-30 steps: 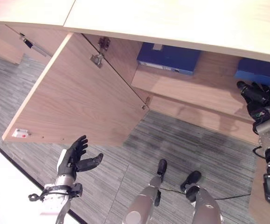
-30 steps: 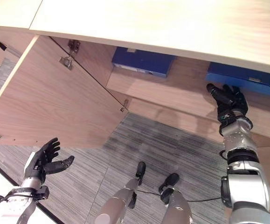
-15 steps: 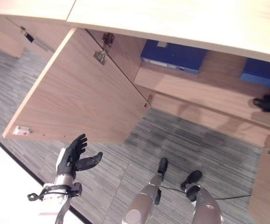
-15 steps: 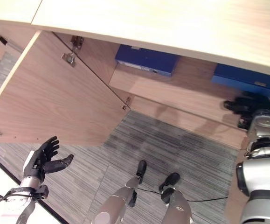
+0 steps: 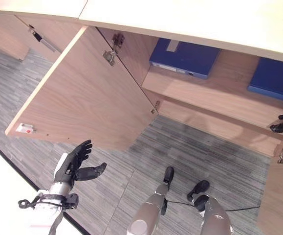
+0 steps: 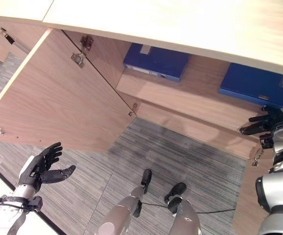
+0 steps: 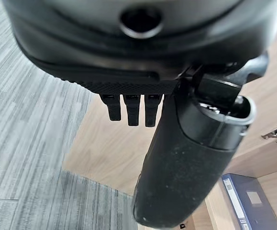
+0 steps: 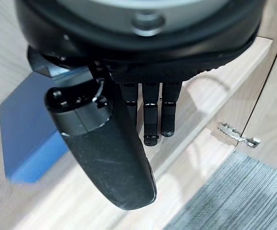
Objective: Put the empty folder in the office cabinet
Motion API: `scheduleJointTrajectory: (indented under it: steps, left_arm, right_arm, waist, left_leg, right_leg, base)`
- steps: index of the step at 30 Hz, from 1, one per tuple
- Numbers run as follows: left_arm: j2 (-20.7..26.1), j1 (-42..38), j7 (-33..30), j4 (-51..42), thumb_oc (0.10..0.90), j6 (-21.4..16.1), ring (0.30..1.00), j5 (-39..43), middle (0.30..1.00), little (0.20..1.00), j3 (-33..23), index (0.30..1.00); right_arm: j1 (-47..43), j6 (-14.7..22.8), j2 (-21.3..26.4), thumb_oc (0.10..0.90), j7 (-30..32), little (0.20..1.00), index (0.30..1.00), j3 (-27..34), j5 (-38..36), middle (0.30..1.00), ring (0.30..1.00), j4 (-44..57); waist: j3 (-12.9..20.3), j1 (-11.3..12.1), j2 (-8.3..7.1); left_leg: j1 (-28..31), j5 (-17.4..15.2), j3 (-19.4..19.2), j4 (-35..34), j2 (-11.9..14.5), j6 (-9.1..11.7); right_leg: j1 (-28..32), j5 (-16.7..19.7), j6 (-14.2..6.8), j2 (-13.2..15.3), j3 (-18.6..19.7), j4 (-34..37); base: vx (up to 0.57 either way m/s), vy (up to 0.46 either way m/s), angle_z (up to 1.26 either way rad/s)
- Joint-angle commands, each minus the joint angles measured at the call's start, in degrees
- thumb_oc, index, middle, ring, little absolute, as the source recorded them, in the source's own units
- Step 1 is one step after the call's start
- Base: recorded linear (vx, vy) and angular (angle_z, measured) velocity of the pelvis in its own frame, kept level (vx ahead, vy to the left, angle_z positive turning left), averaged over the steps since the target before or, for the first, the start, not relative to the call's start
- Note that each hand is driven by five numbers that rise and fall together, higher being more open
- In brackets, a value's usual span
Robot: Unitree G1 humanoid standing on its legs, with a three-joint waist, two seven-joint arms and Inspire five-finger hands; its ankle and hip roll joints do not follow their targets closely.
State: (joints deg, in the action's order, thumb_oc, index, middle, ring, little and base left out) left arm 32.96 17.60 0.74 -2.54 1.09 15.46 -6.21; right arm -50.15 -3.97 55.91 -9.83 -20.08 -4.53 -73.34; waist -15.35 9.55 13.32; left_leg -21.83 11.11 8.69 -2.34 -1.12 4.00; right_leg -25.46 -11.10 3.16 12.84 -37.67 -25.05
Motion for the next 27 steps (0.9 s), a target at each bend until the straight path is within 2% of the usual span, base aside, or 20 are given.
scheduleJointTrajectory:
  steps: [1,4,7,12,16,20,23,27]
  left_arm:
    - [-0.57,-2.54,-0.72,-1.35,0.8,-2.72,0.9,-1.58,0.9,0.9,-5.36,0.9]
    - [-1.32,-2.53,-1.05,-1.16,0.8,-3.02,0.9,-1.25,0.9,0.9,-5.06,0.9]
    - [-2.21,-3.49,-2.41,-0.48,0.8,-3.8,0.9,0.11,0.9,0.9,-4.53,0.9]
    - [-1.44,-4.15,-3.06,-0.08,0.8,-3.94,0.9,-0.3,0.9,0.9,-4.6,0.9]
    - [-1.49,-4.08,-2.67,-1.42,0.8,-3.54,0.9,-0.36,0.9,0.9,-4.31,0.9]
    - [-1.54,-6.17,-0.95,-1.6,0.8,-2.2,0.9,0.75,0.9,0.9,-2.25,0.9]
    - [-0.58,-7.71,0.33,-2.45,0.8,-1.5,0.9,0.84,0.9,0.9,-0.65,0.9]
    - [-0.34,-7.89,0.62,-2.62,0.8,-0.87,0.9,0.17,0.9,0.9,-1.2,0.9]
  right_arm:
    - [7.65,-6.0,-4.06,0.8,-7.98,0.9,0.9,-7.01,2.98,0.9,0.9,-3.62]
    - [6.68,-5.21,-4.7,0.8,-5.45,0.9,0.9,-6.04,-0.13,0.9,0.9,-0.46]
    - [3.11,-3.36,-6.15,0.8,0.4,0.9,0.9,-5.1,-2.57,0.9,0.9,-0.86]
    - [1.48,-4.41,-9.02,0.8,-4.04,0.9,0.9,-11.1,0.62,0.9,0.9,3.76]
    - [5.36,-4.95,-16.13,0.8,-7.44,0.9,0.9,-17.46,7.96,0.9,0.9,7.08]
    - [12.49,-5.78,-24.93,0.8,-8.67,0.9,0.9,-15.86,7.95,0.9,0.9,4.15]
    - [16.26,-6.34,-30.84,0.8,-9.09,0.9,0.9,-15.0,9.01,0.9,0.9,0.18]
    - [18.85,-6.48,-34.75,0.8,-9.75,0.9,0.9,-15.03,10.5,0.9,0.9,0.82]
  waist:
    - [-4.57,-2.03,-0.57]
    - [-4.71,-2.33,-0.73]
    - [-4.98,-2.21,-0.44]
    - [-5.5,-2.05,-0.9]
    - [-5.48,-1.57,-2.53]
    - [-5.67,-1.03,-4.77]
    - [-5.21,-0.78,-6.44]
    - [-2.9,-1.61,-8.5]
  left_leg:
    - [1.52,-2.68,-5.56,-2.66,-2.94,2.12]
    - [1.71,-2.81,-6.03,-2.66,-2.9,2.09]
    - [1.79,-2.79,-6.51,-2.66,-2.77,1.98]
    - [2.38,-2.55,-6.5,-2.66,-2.44,2.22]
    - [3.63,-3.81,-5.24,-2.66,-1.68,1.17]
    - [6.15,-4.66,-6.32,-1.05,-0.77,-0.72]
    - [7.1,-8.48,-6.88,3.83,-0.68,-2.1]
    - [10.14,-11.77,-8.72,5.77,-0.29,-3.14]
  right_leg:
    - [10.48,10.87,-6.73,-4.8,7.83,24.44]
    - [10.53,10.96,-6.76,-4.78,8.17,24.5]
    - [10.43,11.39,-6.99,-4.65,8.51,24.66]
    - [10.84,11.58,-6.97,-4.73,8.75,24.88]
    - [10.99,11.33,-6.55,-5.71,10.68,24.27]
    - [13.61,11.33,-6.25,-6.41,11.83,24.33]
    - [16.33,11.51,-6.24,-6.51,13.21,24.87]
    - [18.78,12.49,-6.56,-7.1,15.93,25.9]
  base:
    - [-0.01,0.005,-0.16]
    - [-0.01,0.011,-0.09]
    - [-0.02,0.021,-0.09]
    - [-0.03,0.014,-0.11]
    - [-0.02,0.017,-0.1]
    - [-0.02,0.013,-0.28]
    - [-0.01,0.074,-0.15]
    - [0.0,0.141,-0.23]
